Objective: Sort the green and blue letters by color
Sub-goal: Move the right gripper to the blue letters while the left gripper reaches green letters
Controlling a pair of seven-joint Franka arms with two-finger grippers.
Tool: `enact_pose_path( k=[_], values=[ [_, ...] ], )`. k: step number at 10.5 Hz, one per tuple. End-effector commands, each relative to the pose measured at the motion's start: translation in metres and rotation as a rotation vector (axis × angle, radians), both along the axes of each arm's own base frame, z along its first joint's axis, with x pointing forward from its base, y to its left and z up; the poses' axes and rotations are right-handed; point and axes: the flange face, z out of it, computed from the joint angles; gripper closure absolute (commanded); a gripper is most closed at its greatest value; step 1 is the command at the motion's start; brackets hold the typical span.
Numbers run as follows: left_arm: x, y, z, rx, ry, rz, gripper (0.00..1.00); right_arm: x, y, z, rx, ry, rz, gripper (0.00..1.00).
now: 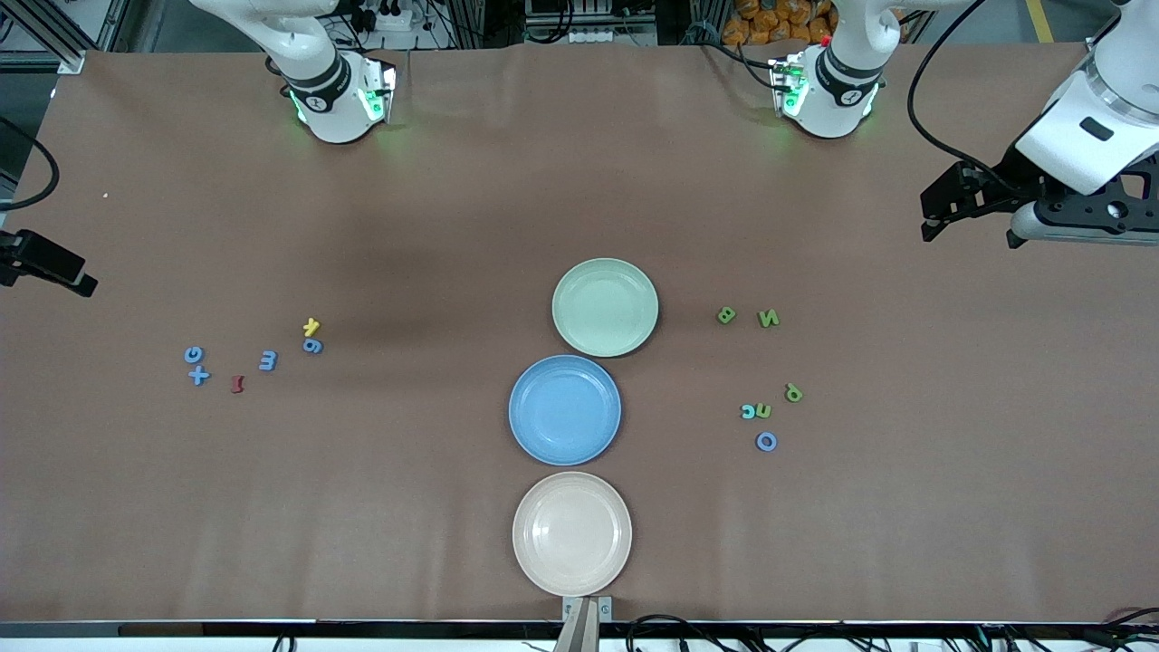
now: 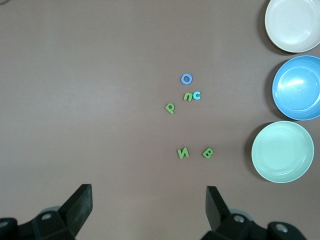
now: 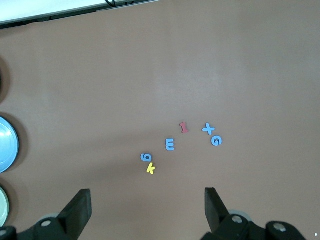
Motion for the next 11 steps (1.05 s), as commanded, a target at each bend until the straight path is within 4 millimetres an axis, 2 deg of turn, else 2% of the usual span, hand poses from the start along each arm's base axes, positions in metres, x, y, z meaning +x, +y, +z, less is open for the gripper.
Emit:
enact_pose_path(
  k=[1,6,8,9,11],
  values=[
    [-0.002,0.002,0.007,-0.006,0.003,-0.064,0.0,0.0,0.0,0.002,0.001,-0.005,-0.007,0.0],
    [0.004,-0.002,-0.006,0.001,0.027,-0.056,0.0,0.0,0.0,0.002,-0.001,-0.004,-0.007,0.0],
    [0.009,-0.001,-0.023,0.005,0.063,-0.052,0.0,0.0,-0.002,0.001,0.001,-0.003,-0.01,0.0],
    [0.007,0.001,-0.041,0.01,0.115,-0.043,0.0,0.0,-0.003,0.001,0.001,-0.002,-0.01,0.0],
    [0.024,-0.001,-0.089,0.011,0.202,0.034,0.0,0.002,-0.01,-0.004,0.001,0.006,-0.014,0.0]
  ],
)
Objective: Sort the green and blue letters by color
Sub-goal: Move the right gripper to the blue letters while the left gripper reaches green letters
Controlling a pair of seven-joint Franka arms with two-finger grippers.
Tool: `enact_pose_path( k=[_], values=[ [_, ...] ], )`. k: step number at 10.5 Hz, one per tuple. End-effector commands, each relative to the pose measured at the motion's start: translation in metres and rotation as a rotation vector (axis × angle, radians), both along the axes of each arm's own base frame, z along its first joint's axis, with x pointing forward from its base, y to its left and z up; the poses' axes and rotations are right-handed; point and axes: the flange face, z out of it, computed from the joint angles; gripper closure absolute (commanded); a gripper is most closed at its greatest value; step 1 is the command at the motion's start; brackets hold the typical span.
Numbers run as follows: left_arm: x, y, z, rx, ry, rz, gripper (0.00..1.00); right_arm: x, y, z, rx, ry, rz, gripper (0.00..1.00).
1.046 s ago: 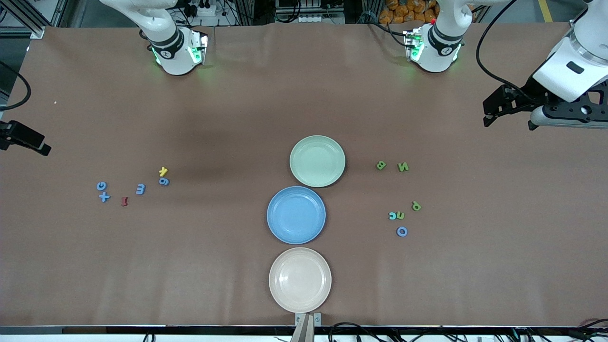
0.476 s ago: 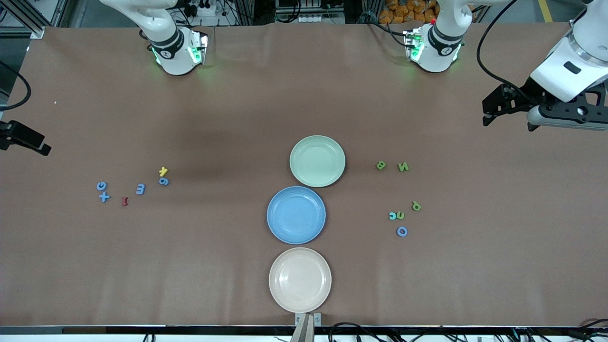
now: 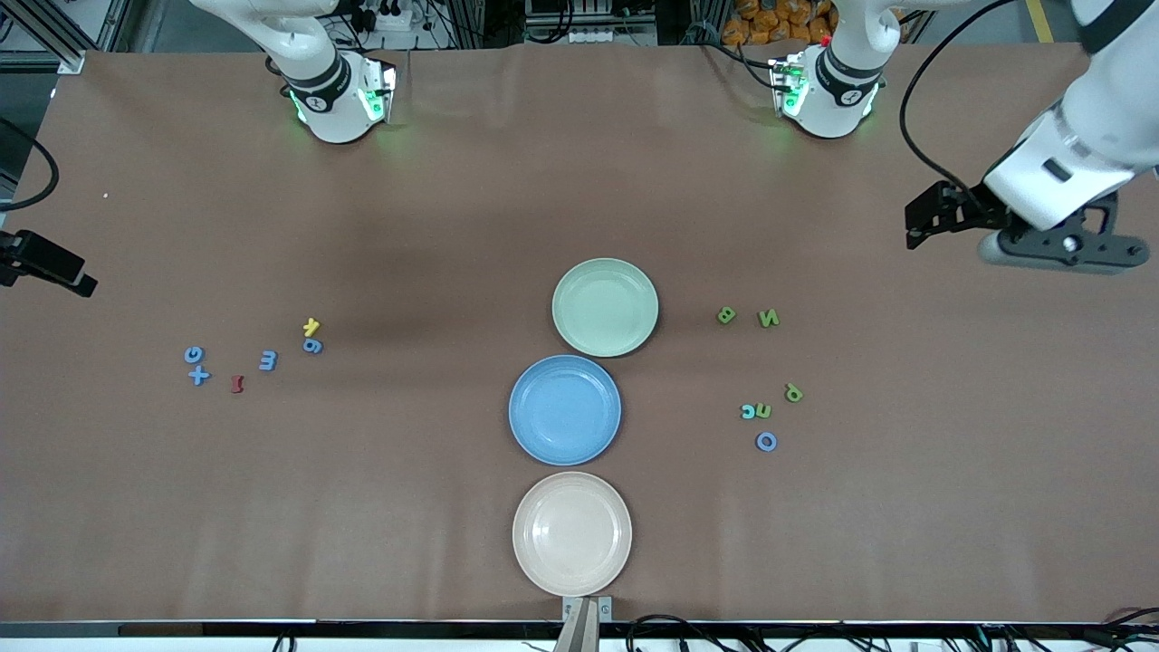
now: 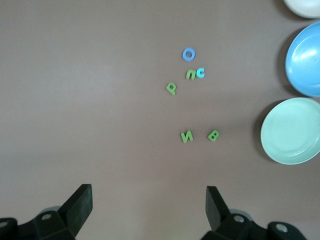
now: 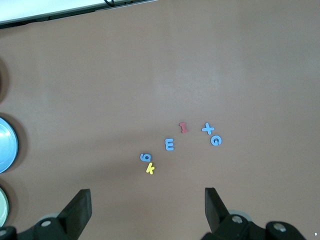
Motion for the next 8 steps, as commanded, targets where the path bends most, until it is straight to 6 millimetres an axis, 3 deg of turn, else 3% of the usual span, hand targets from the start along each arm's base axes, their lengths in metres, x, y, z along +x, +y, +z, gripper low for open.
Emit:
enact_pose_path(
  k=[1,3,6,8],
  values=[
    [0.022,0.0,-0.063,0.005,0.118,0.15,0.0,0.001,-0.013,-0.005,0.001,0.009,-0.016,0.0],
    [0.038,0.0,-0.094,0.011,0.133,0.253,0.0,0.004,-0.029,-0.018,0.003,0.04,-0.025,0.0],
    [0.06,-0.008,-0.153,0.035,0.161,0.408,0.0,0.01,-0.033,-0.042,-0.002,0.07,-0.021,0.0],
    [0.081,-0.019,-0.207,0.029,0.133,0.474,0.0,0.016,-0.073,-0.07,-0.01,0.094,0.038,0.0]
  ],
)
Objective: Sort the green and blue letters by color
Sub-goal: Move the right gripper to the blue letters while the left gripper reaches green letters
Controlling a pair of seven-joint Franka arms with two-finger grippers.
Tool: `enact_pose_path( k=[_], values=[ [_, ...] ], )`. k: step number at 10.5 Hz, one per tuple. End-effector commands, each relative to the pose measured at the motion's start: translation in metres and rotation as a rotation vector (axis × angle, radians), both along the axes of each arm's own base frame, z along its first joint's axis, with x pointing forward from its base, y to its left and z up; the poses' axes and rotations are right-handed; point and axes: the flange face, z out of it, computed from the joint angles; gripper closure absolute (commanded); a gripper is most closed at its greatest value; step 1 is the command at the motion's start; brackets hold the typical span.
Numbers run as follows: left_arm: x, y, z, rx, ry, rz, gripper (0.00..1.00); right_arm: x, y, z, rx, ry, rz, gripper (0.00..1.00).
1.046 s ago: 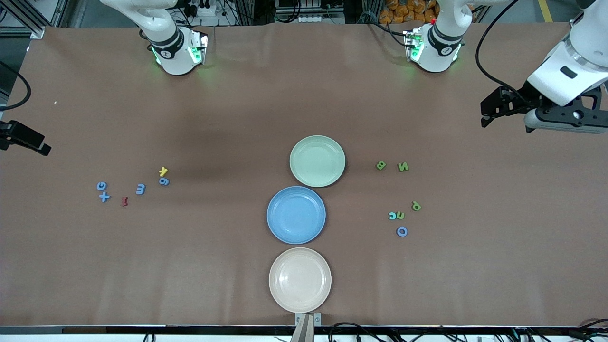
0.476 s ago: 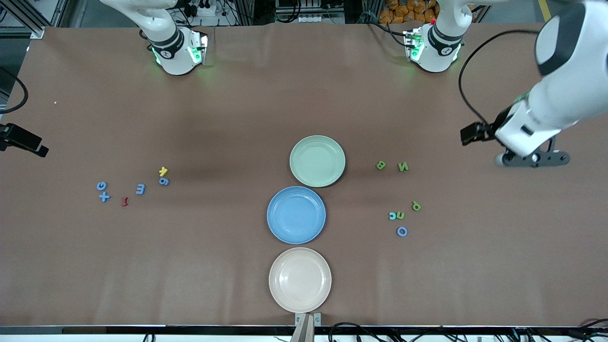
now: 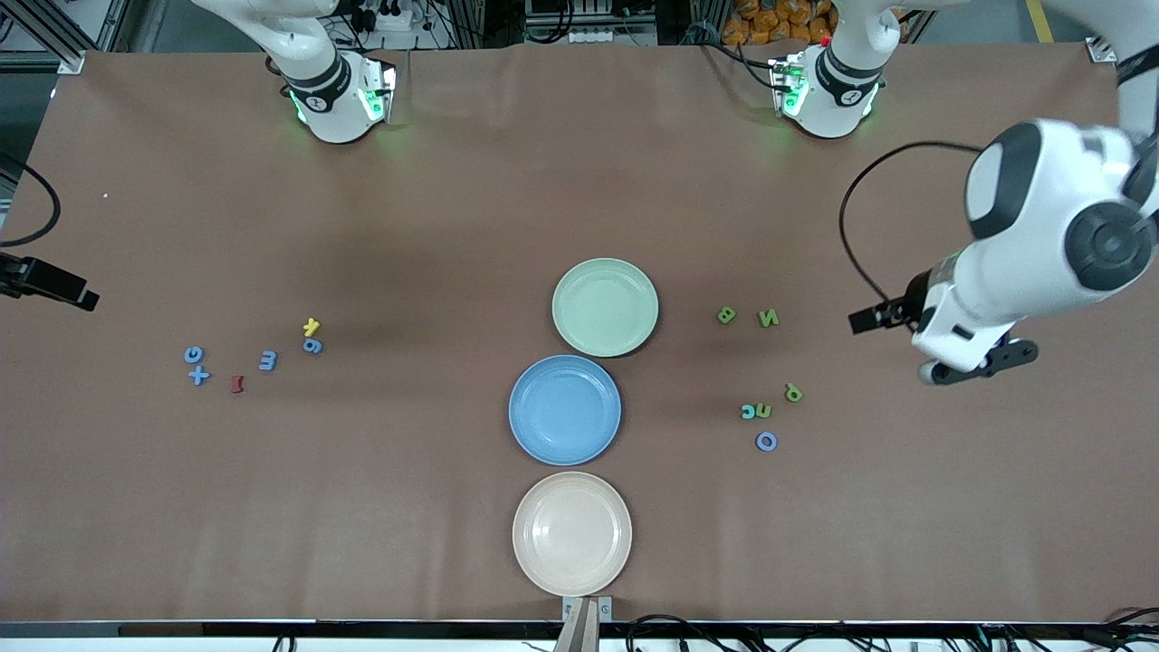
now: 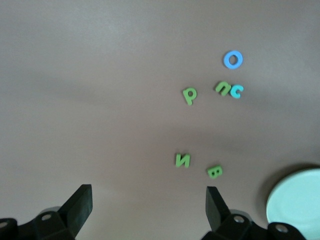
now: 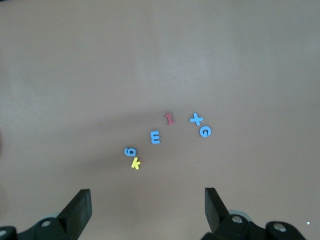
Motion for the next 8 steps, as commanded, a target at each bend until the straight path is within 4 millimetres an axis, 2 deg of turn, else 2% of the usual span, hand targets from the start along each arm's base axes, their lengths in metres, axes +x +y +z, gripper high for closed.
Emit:
enact_pose_path(
  k=[1,4,6,8],
  values=[
    [0.029,-0.022,-0.072,-0.005,-0.039,0.133,0.0,0.007,-0.05,-0.046,-0.004,0.014,0.114,0.0],
    [0.042,-0.03,-0.119,0.024,-0.054,0.306,0.0,-0.012,-0.091,-0.133,-0.018,-0.055,0.237,0.0],
    [0.046,-0.032,-0.147,0.08,-0.077,0.386,0.0,-0.028,-0.101,-0.188,-0.023,-0.06,0.287,0.0],
    [0.048,-0.035,-0.154,0.081,-0.091,0.479,0.0,-0.04,-0.101,-0.236,-0.02,-0.048,0.329,0.0]
  ],
)
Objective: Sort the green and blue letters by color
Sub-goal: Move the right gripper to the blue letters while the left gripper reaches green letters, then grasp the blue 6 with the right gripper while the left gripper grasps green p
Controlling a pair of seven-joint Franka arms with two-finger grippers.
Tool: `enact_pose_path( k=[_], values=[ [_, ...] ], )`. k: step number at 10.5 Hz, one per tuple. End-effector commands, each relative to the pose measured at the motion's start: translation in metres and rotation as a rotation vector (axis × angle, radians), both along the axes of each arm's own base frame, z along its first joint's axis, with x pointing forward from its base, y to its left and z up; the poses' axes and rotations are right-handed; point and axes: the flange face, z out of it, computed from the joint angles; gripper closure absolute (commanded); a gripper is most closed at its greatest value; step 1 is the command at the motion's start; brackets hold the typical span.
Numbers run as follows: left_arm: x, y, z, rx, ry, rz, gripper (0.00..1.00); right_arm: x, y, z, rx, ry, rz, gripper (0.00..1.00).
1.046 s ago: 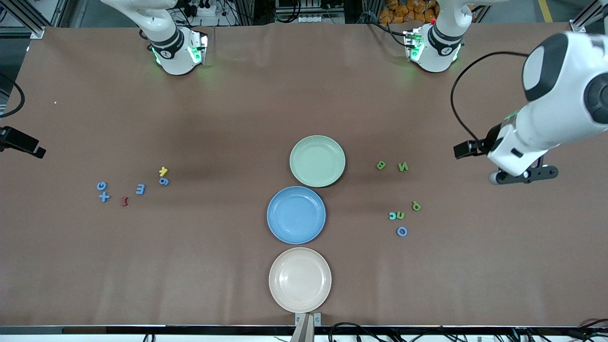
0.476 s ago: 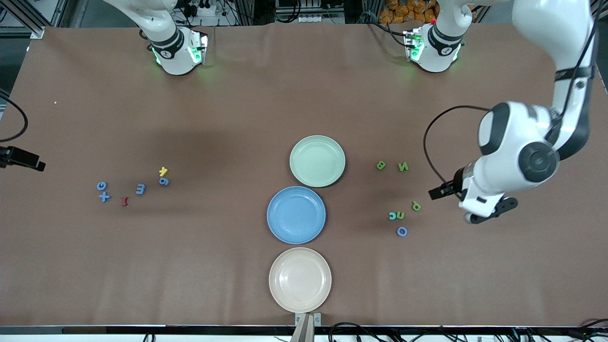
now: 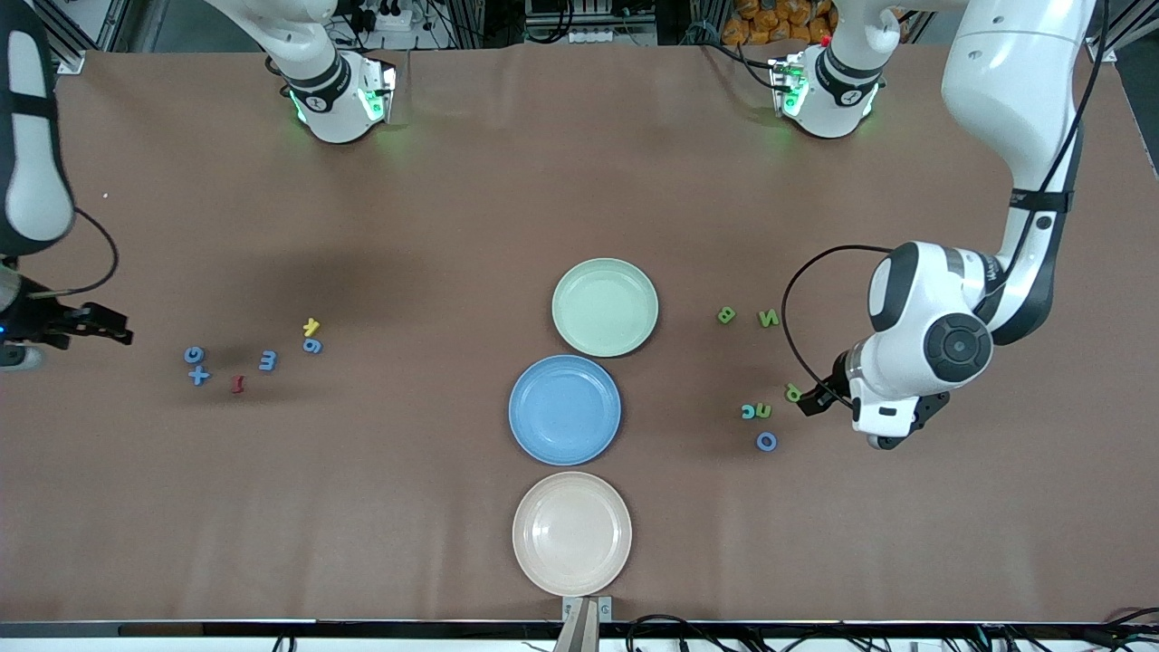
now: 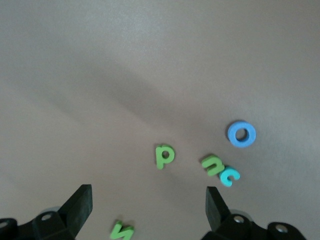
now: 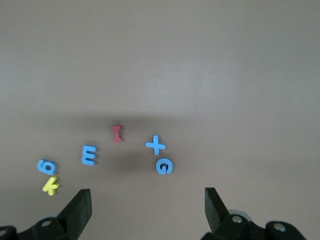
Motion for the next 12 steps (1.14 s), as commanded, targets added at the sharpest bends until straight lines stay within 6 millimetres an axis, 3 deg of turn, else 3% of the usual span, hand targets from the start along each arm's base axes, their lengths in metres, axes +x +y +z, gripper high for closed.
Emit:
enact_pose_path(
  k=[1,3,4,7,10,12],
  values=[
    [0.006,-0.004,-0.008,0.026,-0.039,0.125,0.0,-0.027,0.006,-0.063,0.002,0.008,0.126,0.0],
    [-0.006,-0.007,-0.027,0.022,-0.068,0.199,0.0,-0.034,0.006,-0.116,-0.01,0.004,0.221,0.0],
    [-0.016,-0.008,-0.036,0.011,-0.1,0.222,0.0,-0.032,0.002,-0.133,-0.023,-0.012,0.266,0.0],
    [-0.028,-0.023,-0.056,0.017,-0.102,0.28,0.0,-0.034,-0.004,-0.16,-0.025,0.0,0.337,0.0],
    [-0.028,-0.021,-0.065,0.024,-0.1,0.289,0.0,-0.043,-0.023,-0.189,-0.026,0.007,0.39,0.0],
    [-0.026,-0.019,-0.072,0.043,-0.122,0.264,0.0,-0.046,-0.023,-0.205,-0.016,0.025,0.401,0.0]
  ],
)
